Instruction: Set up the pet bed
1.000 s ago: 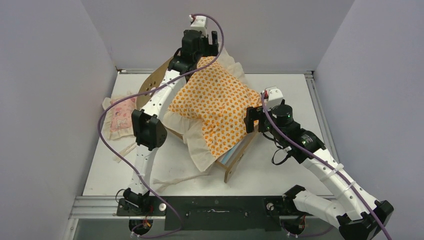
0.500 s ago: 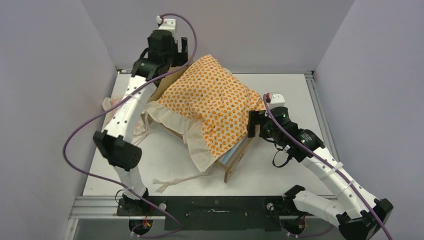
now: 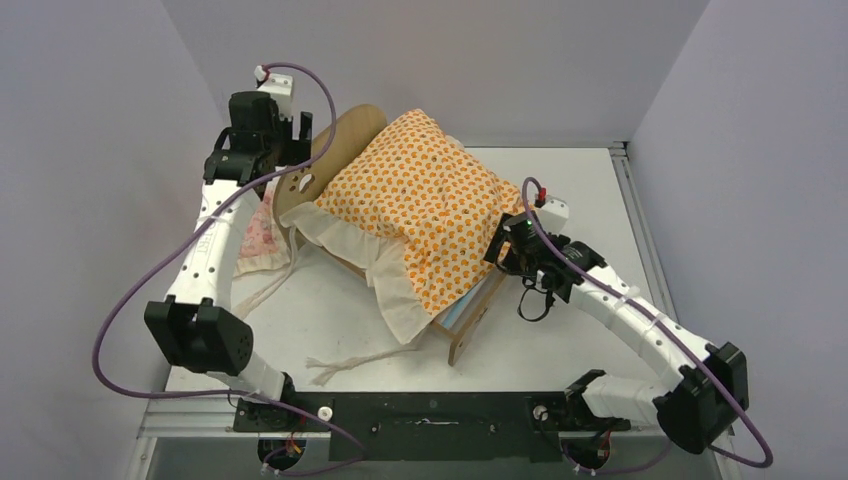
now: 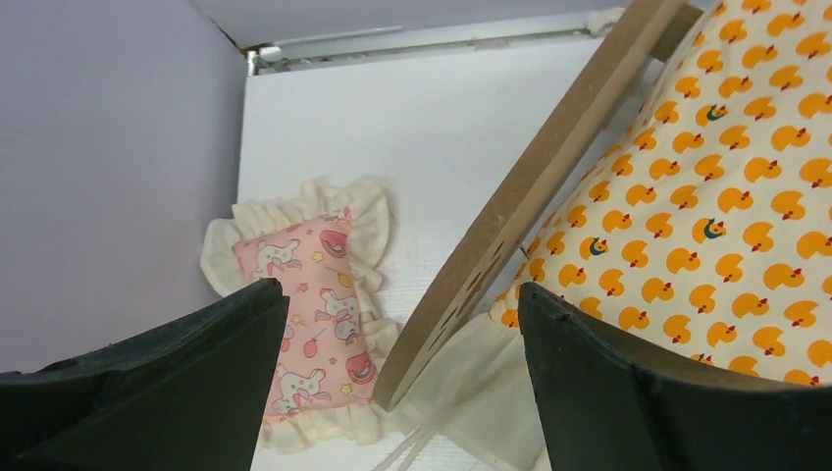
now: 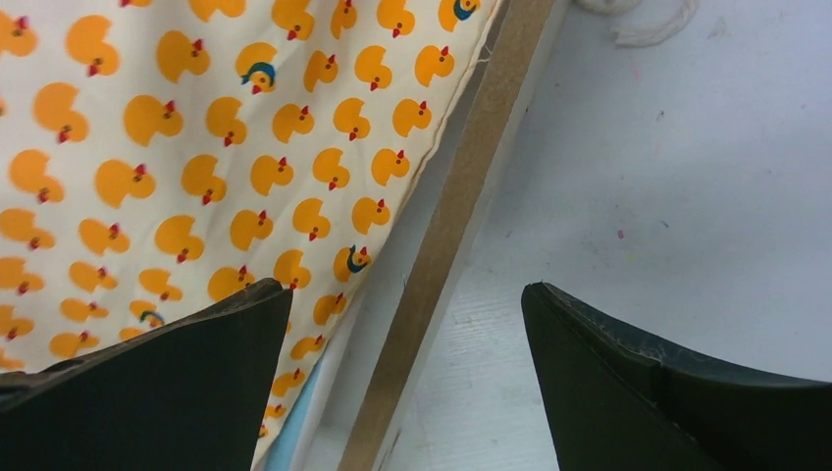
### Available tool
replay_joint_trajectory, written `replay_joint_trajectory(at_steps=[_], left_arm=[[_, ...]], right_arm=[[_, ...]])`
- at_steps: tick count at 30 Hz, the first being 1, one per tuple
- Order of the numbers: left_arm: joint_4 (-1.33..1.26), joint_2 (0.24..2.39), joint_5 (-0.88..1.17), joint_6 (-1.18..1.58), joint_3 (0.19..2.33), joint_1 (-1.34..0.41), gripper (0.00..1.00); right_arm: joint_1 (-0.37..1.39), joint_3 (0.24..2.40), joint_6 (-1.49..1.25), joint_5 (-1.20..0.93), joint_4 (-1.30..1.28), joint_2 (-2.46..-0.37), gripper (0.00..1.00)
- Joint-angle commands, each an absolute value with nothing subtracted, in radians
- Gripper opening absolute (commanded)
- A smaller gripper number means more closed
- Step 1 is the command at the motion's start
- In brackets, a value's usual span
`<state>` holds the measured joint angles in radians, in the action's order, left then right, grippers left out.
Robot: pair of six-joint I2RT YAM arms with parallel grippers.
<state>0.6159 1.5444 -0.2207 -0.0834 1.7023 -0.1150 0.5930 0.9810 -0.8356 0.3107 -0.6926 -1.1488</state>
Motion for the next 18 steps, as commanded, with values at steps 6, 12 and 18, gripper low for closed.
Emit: replay_joint_trajectory(at_steps=[6, 12, 18], left_arm=[[0.582, 1.651, -0.077, -0.127, 1.697, -0.083, 0.81], [0.588, 1.659, -0.031, -0.069, 1.645, -0.087, 0.36], [0.594, 1.510, -0.008, 0.034, 1.504, -0.138, 0.00]], right_arm=[[0.608, 1.000, -0.936, 0.471, -0.662, -1.275, 0.63], [0.506, 1.049, -0.739, 0.500, -0.693, -1.298, 0.22], [0.283, 1.087, -0.457, 0.363, -0.548, -1.309, 0.12]])
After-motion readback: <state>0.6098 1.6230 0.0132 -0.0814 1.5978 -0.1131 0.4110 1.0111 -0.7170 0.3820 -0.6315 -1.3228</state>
